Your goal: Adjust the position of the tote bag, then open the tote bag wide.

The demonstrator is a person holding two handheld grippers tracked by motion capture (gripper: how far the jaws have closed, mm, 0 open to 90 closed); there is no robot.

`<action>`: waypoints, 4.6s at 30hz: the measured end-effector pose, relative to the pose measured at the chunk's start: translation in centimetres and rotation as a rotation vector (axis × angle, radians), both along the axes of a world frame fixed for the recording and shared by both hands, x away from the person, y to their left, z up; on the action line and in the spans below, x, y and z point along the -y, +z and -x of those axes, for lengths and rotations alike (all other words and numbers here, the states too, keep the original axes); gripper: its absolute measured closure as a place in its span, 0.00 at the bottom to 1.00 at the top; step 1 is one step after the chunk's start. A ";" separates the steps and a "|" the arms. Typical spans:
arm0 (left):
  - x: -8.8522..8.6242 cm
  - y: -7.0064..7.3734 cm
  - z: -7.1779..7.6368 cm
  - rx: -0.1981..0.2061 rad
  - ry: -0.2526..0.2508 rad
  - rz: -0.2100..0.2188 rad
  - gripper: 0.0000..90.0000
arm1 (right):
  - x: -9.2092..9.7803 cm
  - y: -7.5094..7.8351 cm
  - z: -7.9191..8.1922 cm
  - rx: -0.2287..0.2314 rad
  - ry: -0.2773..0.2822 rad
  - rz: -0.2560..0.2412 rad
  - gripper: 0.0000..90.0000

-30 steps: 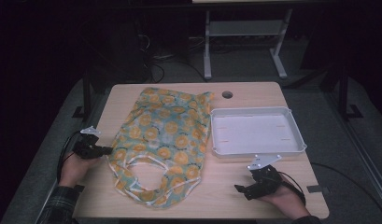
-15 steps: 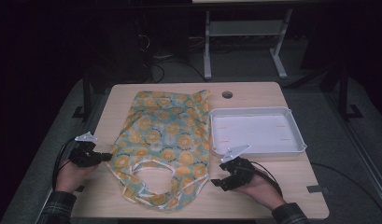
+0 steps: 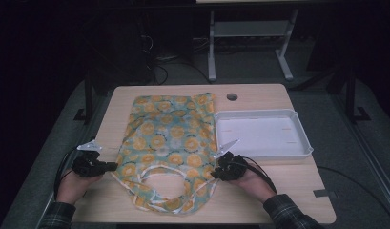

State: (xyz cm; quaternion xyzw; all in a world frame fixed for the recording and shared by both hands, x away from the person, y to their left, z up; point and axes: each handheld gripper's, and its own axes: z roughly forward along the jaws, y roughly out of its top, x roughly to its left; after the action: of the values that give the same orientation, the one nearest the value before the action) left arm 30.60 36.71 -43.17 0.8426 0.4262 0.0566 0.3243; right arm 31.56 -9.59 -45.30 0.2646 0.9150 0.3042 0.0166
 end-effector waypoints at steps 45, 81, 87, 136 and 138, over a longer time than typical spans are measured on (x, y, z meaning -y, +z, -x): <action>0.9 2.1 7.1 0.069 -0.088 0.056 0.59 | 3.2 2.5 3.7 0.063 0.065 -0.032 0.60; 8.4 -1.6 7.5 -0.014 -0.430 -0.070 0.57 | -2.3 0.0 4.7 0.059 0.346 0.055 0.65; 8.3 -1.6 7.3 -0.031 -0.428 -0.071 0.78 | -2.1 0.0 4.5 0.047 0.352 0.049 0.84; 5.7 5.6 4.2 0.145 -0.334 0.184 0.98 | -0.9 5.3 2.0 0.135 0.306 -0.108 0.99; 5.5 6.1 3.8 0.162 -0.321 0.203 0.99 | -0.9 5.8 1.5 0.144 0.297 -0.116 0.99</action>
State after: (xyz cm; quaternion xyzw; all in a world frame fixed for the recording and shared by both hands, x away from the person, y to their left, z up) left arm 26.84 31.23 -37.07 0.8555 0.2624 0.0287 0.4455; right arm 30.02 -8.68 -39.49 0.1045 0.9213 0.3738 0.0218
